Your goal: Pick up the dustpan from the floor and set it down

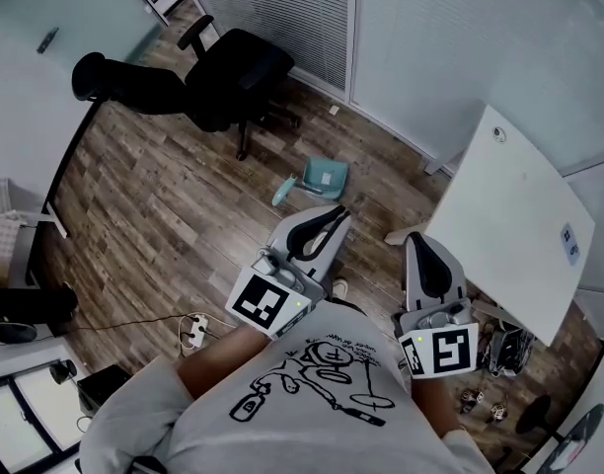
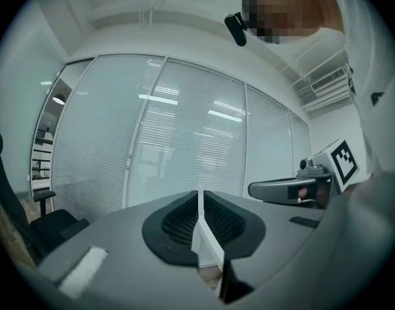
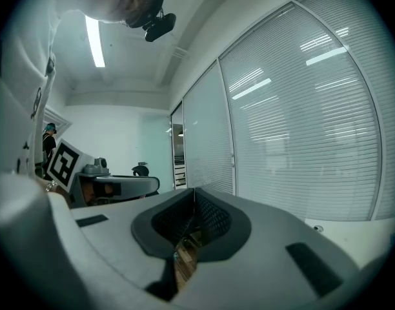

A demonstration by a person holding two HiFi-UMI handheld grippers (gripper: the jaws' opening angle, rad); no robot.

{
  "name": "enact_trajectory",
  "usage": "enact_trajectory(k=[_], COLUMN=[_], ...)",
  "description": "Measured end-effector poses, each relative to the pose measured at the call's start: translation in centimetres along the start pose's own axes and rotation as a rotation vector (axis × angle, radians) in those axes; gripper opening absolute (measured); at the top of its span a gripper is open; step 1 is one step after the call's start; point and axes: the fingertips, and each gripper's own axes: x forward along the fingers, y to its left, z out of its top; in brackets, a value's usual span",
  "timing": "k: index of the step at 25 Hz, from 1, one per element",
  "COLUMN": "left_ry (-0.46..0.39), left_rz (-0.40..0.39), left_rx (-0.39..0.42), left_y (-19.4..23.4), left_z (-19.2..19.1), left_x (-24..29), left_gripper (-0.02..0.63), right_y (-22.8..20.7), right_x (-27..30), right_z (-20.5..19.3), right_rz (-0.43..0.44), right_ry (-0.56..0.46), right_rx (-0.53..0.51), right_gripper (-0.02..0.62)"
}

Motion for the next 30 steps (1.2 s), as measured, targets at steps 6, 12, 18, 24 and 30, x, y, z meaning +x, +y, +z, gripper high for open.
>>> enact_trajectory(k=[6, 12, 18, 24, 30], left_ry=[-0.012, -0.029, -0.034, -0.031, -0.028], left_rz=[0.0, -0.016, -0.02, -0.031, -0.018], left_rx=[-0.008, -0.004, -0.018, -0.021, -0.031], left_y=[3.7, 7.6, 11.8, 15.2, 18.6], left_z=[1.3, 2.7, 3.4, 3.8, 3.5], left_x=[2.3, 4.2, 5.8, 7.2, 7.3], left_gripper=[0.023, 0.023, 0.023, 0.023, 0.023], right_y=[-1.1, -1.5, -1.7, -2.1, -1.3], right_x=[4.4, 9.0, 13.4, 17.2, 20.1], right_z=[1.1, 2.3, 3.1, 3.4, 3.3], right_rz=[0.007, 0.003, -0.008, -0.021, -0.015], right_ry=[0.008, 0.005, 0.008, 0.013, 0.019], right_rx=[-0.017, -0.032, -0.033, -0.035, -0.028], right_gripper=[0.005, 0.003, 0.005, 0.004, 0.005])
